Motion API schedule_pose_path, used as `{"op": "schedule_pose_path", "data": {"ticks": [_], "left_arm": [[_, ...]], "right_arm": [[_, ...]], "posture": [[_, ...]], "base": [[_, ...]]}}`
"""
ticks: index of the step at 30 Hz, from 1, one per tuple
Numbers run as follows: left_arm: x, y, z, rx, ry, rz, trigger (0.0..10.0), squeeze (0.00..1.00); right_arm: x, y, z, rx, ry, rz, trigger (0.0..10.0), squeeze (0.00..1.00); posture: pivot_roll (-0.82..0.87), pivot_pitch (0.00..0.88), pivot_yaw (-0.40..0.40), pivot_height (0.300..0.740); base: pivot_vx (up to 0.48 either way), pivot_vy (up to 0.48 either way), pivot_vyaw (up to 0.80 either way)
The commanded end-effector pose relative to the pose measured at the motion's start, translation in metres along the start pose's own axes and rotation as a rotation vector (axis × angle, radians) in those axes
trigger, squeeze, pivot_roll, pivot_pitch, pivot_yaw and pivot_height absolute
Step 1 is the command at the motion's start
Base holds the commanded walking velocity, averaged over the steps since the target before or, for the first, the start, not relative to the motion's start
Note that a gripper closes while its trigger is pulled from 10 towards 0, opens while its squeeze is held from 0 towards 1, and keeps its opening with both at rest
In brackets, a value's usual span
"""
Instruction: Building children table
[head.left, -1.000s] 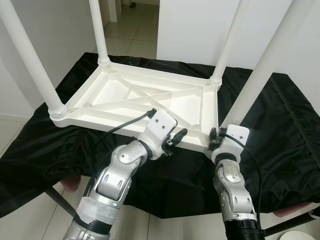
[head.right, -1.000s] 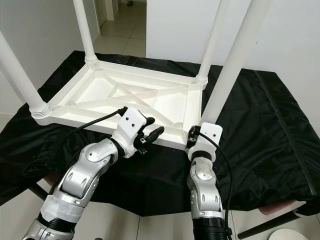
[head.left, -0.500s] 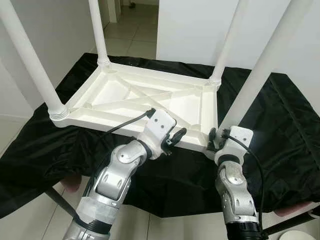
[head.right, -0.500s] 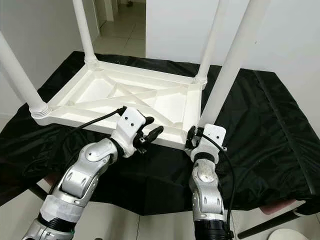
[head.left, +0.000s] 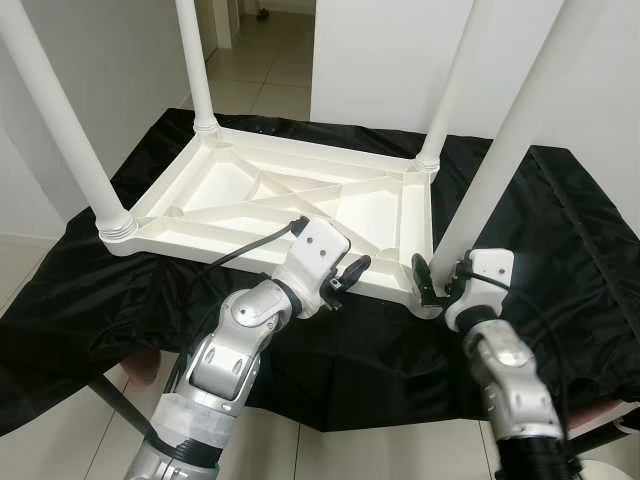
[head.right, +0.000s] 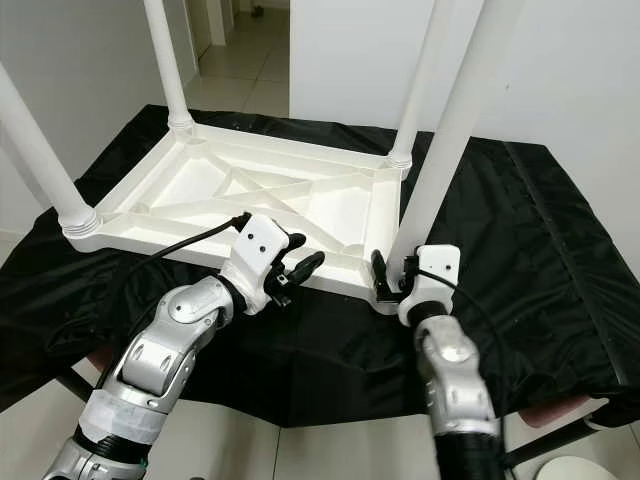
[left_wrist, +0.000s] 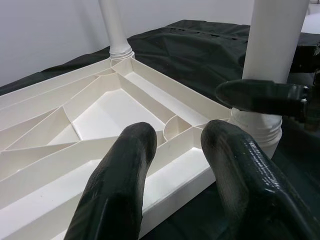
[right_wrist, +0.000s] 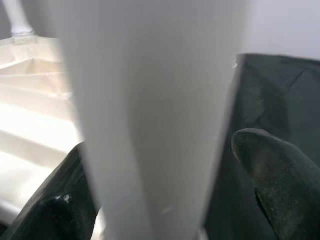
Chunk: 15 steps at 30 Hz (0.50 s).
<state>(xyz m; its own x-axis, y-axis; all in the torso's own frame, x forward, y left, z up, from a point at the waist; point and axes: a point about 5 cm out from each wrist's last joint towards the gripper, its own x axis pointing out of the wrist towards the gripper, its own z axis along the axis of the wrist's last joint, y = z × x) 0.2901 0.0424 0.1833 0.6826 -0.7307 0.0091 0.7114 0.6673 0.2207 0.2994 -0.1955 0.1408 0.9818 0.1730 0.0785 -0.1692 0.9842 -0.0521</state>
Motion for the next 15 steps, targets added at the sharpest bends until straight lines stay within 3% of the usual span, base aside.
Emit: {"op": "schedule_pose_path", "data": {"ticks": [1, 9, 15], "left_arm": [[0.001, 0.003, 0.000, 0.013, 0.000, 0.035, 10.0, 0.00], [0.002, 0.004, 0.001, 0.015, -0.001, 0.035, 10.0, 0.00], [0.002, 0.005, 0.001, 0.016, 0.001, 0.042, 10.0, 0.00]], "right_arm": [[0.001, 0.000, -0.003, 0.002, 0.011, 0.049, 10.0, 0.00], [0.010, 0.002, -0.010, -0.084, 0.076, 0.325, 10.0, 0.00], [0.020, -0.001, -0.015, -0.128, 0.123, 0.367, 10.0, 0.00]], "posture": [[0.05, 0.000, -0.029, 0.740], [0.05, 0.000, -0.017, 0.740], [0.05, 0.000, -0.017, 0.740]], "base": [[0.000, 0.000, 0.00], [0.000, 0.000, 0.00], [0.000, 0.000, 0.00]]}}
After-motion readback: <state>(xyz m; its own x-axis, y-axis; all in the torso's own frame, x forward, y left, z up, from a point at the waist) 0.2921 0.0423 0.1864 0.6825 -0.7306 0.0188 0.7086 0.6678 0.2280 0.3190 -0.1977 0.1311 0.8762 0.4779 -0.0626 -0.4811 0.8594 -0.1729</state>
